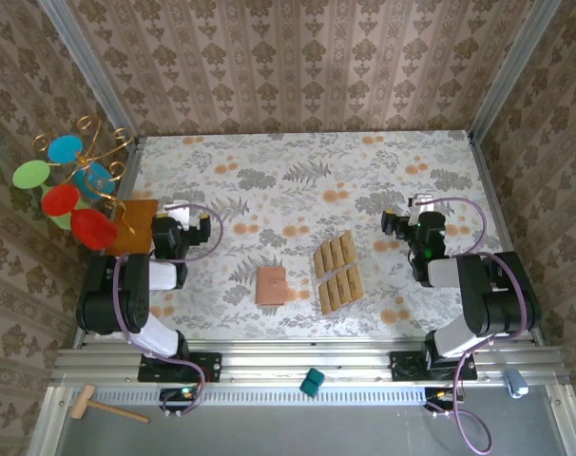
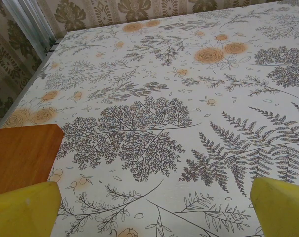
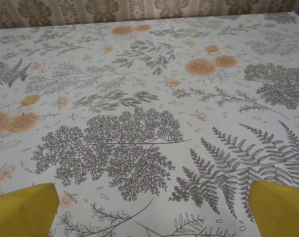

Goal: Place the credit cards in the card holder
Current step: Move the storage box to the center of the table.

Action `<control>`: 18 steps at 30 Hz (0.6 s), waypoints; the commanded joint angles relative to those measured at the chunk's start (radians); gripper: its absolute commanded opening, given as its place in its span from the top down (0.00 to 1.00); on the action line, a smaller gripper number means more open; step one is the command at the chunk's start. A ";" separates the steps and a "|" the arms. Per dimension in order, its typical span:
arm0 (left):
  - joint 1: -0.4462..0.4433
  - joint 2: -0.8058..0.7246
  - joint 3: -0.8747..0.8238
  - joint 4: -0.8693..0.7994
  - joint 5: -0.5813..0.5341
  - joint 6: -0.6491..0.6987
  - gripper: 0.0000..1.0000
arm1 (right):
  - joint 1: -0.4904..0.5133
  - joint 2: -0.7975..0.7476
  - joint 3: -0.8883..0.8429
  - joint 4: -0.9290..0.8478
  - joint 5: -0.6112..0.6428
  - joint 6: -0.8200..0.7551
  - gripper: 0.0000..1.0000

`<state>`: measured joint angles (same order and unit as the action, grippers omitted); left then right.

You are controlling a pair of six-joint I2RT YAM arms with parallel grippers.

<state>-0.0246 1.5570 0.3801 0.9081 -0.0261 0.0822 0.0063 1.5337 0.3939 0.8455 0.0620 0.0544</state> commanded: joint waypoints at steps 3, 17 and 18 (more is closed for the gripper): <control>0.005 -0.001 0.017 -0.003 -0.003 -0.019 0.00 | -0.001 -0.004 0.016 0.003 -0.019 -0.016 0.00; 0.005 0.000 0.022 -0.012 -0.003 -0.021 0.00 | -0.001 -0.001 0.022 -0.004 -0.021 -0.014 0.00; 0.005 0.001 0.023 -0.012 -0.003 -0.021 0.00 | -0.002 0.000 0.022 -0.006 -0.021 -0.013 0.00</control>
<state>-0.0246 1.5570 0.3813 0.9066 -0.0261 0.0822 0.0063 1.5337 0.3939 0.8452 0.0509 0.0544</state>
